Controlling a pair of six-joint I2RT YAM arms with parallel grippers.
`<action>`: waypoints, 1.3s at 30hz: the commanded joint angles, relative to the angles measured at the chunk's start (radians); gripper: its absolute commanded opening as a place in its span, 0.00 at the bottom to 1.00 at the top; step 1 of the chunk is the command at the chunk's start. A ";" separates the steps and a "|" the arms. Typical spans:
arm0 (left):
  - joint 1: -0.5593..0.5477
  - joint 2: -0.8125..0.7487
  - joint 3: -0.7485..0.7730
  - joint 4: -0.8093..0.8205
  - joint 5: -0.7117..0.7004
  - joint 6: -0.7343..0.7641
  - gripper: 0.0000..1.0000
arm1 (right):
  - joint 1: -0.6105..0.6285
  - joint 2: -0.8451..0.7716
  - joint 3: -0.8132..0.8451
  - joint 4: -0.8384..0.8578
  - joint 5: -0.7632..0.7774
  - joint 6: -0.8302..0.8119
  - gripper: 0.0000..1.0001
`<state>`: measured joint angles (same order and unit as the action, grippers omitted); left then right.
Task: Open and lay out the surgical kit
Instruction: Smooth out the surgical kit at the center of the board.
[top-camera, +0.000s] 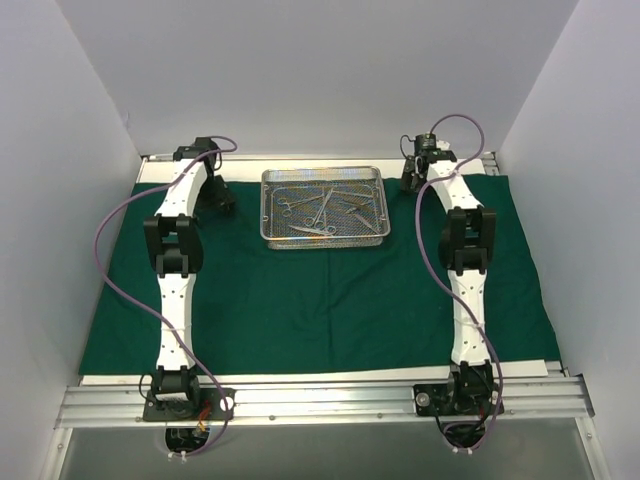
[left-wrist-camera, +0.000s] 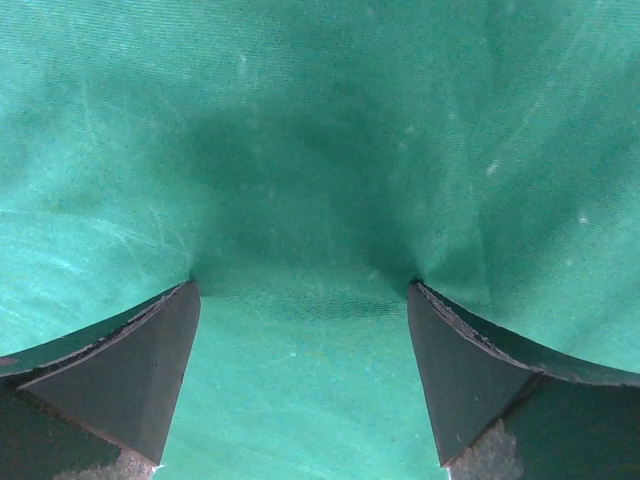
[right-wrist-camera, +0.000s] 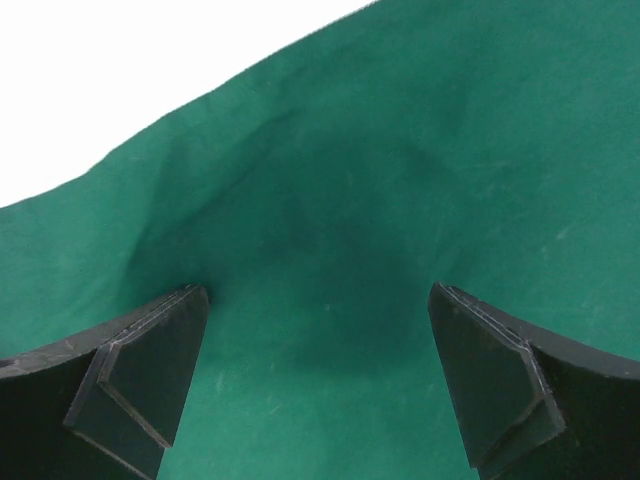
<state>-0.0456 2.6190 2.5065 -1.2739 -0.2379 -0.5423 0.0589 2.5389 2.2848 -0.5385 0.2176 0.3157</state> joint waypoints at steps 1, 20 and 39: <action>0.027 0.073 0.055 -0.027 0.028 -0.005 0.94 | -0.004 0.047 0.011 -0.037 0.058 -0.020 1.00; 0.102 -0.138 -0.073 0.148 0.213 0.036 0.94 | -0.019 -0.003 0.096 -0.083 -0.020 0.054 1.00; -0.013 -0.401 -0.322 0.125 0.175 0.061 0.94 | 0.076 -0.687 -0.822 -0.143 -0.172 0.023 1.00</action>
<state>0.0006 2.2501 2.2211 -1.1610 -0.0551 -0.5014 0.0628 1.9354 1.6325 -0.6098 0.1287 0.3603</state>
